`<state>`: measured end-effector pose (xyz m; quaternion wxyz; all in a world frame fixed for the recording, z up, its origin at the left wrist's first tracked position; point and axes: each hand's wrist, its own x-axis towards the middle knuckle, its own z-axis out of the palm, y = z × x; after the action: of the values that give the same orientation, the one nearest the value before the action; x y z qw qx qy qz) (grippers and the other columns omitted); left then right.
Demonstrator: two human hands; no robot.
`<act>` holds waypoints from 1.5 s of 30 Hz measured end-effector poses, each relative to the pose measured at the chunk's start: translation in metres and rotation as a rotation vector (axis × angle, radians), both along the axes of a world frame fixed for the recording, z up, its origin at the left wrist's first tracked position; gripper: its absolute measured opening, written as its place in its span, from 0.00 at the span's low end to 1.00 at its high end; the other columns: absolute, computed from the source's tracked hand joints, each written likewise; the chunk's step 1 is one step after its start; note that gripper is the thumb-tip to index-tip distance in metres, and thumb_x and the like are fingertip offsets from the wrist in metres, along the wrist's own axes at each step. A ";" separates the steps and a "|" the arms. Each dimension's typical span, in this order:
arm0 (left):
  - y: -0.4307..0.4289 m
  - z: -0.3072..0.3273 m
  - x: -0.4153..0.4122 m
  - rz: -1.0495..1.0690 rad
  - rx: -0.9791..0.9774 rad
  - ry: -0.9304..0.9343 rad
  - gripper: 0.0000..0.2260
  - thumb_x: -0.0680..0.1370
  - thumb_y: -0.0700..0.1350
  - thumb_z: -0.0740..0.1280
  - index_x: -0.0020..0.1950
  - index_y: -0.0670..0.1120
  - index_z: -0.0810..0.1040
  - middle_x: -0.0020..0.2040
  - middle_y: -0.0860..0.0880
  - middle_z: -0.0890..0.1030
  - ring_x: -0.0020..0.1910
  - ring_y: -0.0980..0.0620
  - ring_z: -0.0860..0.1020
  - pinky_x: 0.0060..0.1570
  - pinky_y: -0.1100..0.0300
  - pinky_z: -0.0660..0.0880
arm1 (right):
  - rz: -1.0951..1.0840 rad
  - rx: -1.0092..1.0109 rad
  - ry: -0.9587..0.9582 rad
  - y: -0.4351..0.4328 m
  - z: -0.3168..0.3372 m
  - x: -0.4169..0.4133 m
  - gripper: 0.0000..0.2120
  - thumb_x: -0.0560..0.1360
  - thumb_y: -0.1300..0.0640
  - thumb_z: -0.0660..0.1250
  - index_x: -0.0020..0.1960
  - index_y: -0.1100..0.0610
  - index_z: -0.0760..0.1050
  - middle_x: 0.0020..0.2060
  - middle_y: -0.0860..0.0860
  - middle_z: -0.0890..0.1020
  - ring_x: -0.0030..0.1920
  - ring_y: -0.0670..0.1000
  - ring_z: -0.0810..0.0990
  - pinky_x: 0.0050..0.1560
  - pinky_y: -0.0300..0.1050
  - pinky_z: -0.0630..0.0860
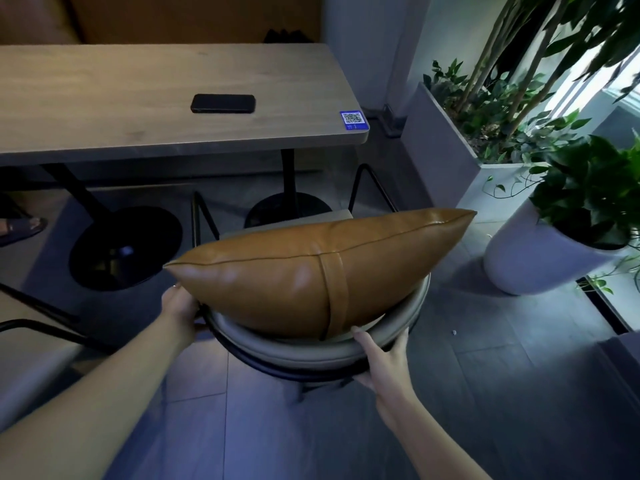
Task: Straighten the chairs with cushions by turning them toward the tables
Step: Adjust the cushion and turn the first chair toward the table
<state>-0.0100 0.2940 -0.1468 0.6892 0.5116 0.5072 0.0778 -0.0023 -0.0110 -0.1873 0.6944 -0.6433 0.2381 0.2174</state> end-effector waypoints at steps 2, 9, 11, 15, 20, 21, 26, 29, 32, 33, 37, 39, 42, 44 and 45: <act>0.009 -0.001 0.003 0.019 0.015 -0.022 0.07 0.80 0.43 0.60 0.42 0.48 0.72 0.34 0.46 0.71 0.31 0.48 0.67 0.32 0.58 0.67 | 0.024 0.016 0.010 0.010 0.000 0.005 0.58 0.63 0.41 0.82 0.81 0.32 0.47 0.77 0.44 0.69 0.72 0.56 0.74 0.63 0.66 0.79; 0.011 -0.010 -0.017 -0.043 0.022 -0.064 0.35 0.69 0.39 0.63 0.77 0.49 0.65 0.55 0.43 0.80 0.48 0.43 0.79 0.41 0.51 0.78 | 0.148 0.030 0.069 0.009 -0.002 0.017 0.76 0.45 0.27 0.82 0.80 0.28 0.38 0.81 0.42 0.62 0.74 0.59 0.72 0.63 0.62 0.80; -0.001 -0.011 -0.023 -0.029 -0.023 -0.058 0.37 0.71 0.37 0.65 0.79 0.53 0.60 0.61 0.42 0.78 0.56 0.40 0.77 0.49 0.44 0.77 | 0.165 0.002 0.091 0.009 0.003 0.017 0.72 0.50 0.27 0.82 0.80 0.29 0.38 0.81 0.43 0.62 0.74 0.60 0.72 0.62 0.63 0.80; -0.030 -0.014 -0.036 -0.044 -0.102 -0.046 0.43 0.73 0.37 0.69 0.81 0.58 0.51 0.66 0.45 0.70 0.62 0.40 0.73 0.60 0.37 0.74 | 0.081 -0.048 0.111 0.008 0.008 0.017 0.57 0.69 0.37 0.78 0.82 0.33 0.41 0.80 0.47 0.64 0.74 0.62 0.71 0.63 0.67 0.78; -0.050 -0.021 -0.043 -0.066 -0.165 -0.062 0.40 0.70 0.40 0.73 0.77 0.55 0.60 0.66 0.45 0.73 0.61 0.39 0.74 0.55 0.37 0.77 | 0.056 -0.162 0.115 0.003 0.015 0.026 0.49 0.71 0.36 0.75 0.81 0.36 0.47 0.73 0.53 0.73 0.58 0.62 0.81 0.56 0.65 0.81; -0.051 -0.022 -0.041 -0.060 -0.167 -0.063 0.37 0.69 0.40 0.73 0.75 0.53 0.63 0.66 0.44 0.74 0.61 0.38 0.75 0.54 0.36 0.77 | 0.054 -0.187 0.115 -0.001 0.017 0.030 0.49 0.72 0.36 0.74 0.81 0.37 0.47 0.71 0.55 0.74 0.54 0.62 0.82 0.54 0.64 0.82; -0.049 -0.021 -0.039 -0.011 -0.135 -0.060 0.37 0.67 0.38 0.74 0.74 0.49 0.66 0.66 0.44 0.75 0.60 0.38 0.76 0.50 0.36 0.80 | 0.093 -0.118 0.103 -0.015 0.030 0.051 0.46 0.77 0.50 0.74 0.84 0.45 0.48 0.78 0.57 0.66 0.46 0.60 0.79 0.52 0.67 0.84; -0.049 -0.021 -0.036 -0.003 -0.112 -0.060 0.26 0.70 0.35 0.72 0.66 0.47 0.73 0.55 0.44 0.79 0.50 0.41 0.78 0.53 0.34 0.79 | 0.143 -0.071 0.089 -0.014 0.030 0.057 0.35 0.78 0.58 0.72 0.79 0.50 0.58 0.76 0.55 0.67 0.42 0.57 0.76 0.41 0.63 0.85; -0.048 -0.021 -0.032 0.010 -0.090 -0.039 0.17 0.70 0.35 0.71 0.57 0.47 0.75 0.53 0.44 0.79 0.49 0.41 0.79 0.52 0.35 0.80 | 0.145 -0.072 0.095 -0.014 0.023 0.059 0.33 0.77 0.58 0.73 0.77 0.49 0.61 0.75 0.54 0.68 0.55 0.68 0.77 0.41 0.63 0.86; -0.047 -0.020 -0.031 0.012 -0.075 -0.035 0.18 0.70 0.36 0.71 0.58 0.47 0.76 0.55 0.43 0.79 0.52 0.39 0.79 0.50 0.35 0.80 | 0.144 -0.071 0.099 -0.014 0.021 0.060 0.34 0.77 0.57 0.73 0.77 0.49 0.61 0.75 0.54 0.68 0.57 0.69 0.77 0.41 0.63 0.86; -0.041 -0.016 -0.025 0.019 -0.044 -0.036 0.20 0.69 0.36 0.72 0.59 0.48 0.77 0.54 0.44 0.79 0.54 0.39 0.78 0.49 0.34 0.80 | 0.113 -0.078 0.089 -0.005 0.013 0.064 0.45 0.71 0.54 0.77 0.81 0.45 0.56 0.77 0.52 0.69 0.58 0.72 0.80 0.40 0.66 0.86; -0.036 -0.015 -0.020 0.016 -0.029 -0.043 0.19 0.69 0.36 0.72 0.58 0.48 0.78 0.53 0.44 0.80 0.51 0.40 0.78 0.49 0.36 0.81 | 0.115 -0.072 0.082 0.002 0.012 0.066 0.50 0.67 0.51 0.78 0.82 0.41 0.55 0.77 0.52 0.70 0.54 0.70 0.83 0.40 0.64 0.86; -0.024 -0.015 -0.012 0.004 -0.004 -0.049 0.14 0.70 0.36 0.71 0.54 0.47 0.78 0.52 0.43 0.80 0.48 0.41 0.79 0.46 0.39 0.81 | 0.105 -0.053 0.084 0.012 0.011 0.072 0.51 0.66 0.49 0.78 0.82 0.40 0.55 0.78 0.51 0.69 0.60 0.70 0.81 0.40 0.62 0.86; -0.016 -0.014 -0.005 -0.007 0.013 -0.045 0.16 0.70 0.36 0.71 0.57 0.46 0.79 0.54 0.42 0.81 0.48 0.41 0.79 0.47 0.38 0.81 | 0.089 -0.039 0.083 0.020 0.011 0.076 0.50 0.68 0.50 0.78 0.82 0.40 0.55 0.78 0.49 0.68 0.67 0.69 0.76 0.38 0.60 0.86; -0.013 -0.013 -0.002 -0.007 0.019 -0.044 0.18 0.71 0.36 0.72 0.59 0.46 0.79 0.54 0.43 0.81 0.49 0.41 0.79 0.48 0.38 0.81 | 0.083 -0.035 0.078 0.024 0.011 0.079 0.48 0.70 0.51 0.78 0.82 0.40 0.54 0.78 0.49 0.68 0.69 0.68 0.74 0.37 0.59 0.86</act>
<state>-0.0123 0.2815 -0.1596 0.6955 0.5182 0.4892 0.0915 0.0764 0.0134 -0.1768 0.6636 -0.6558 0.2417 0.2667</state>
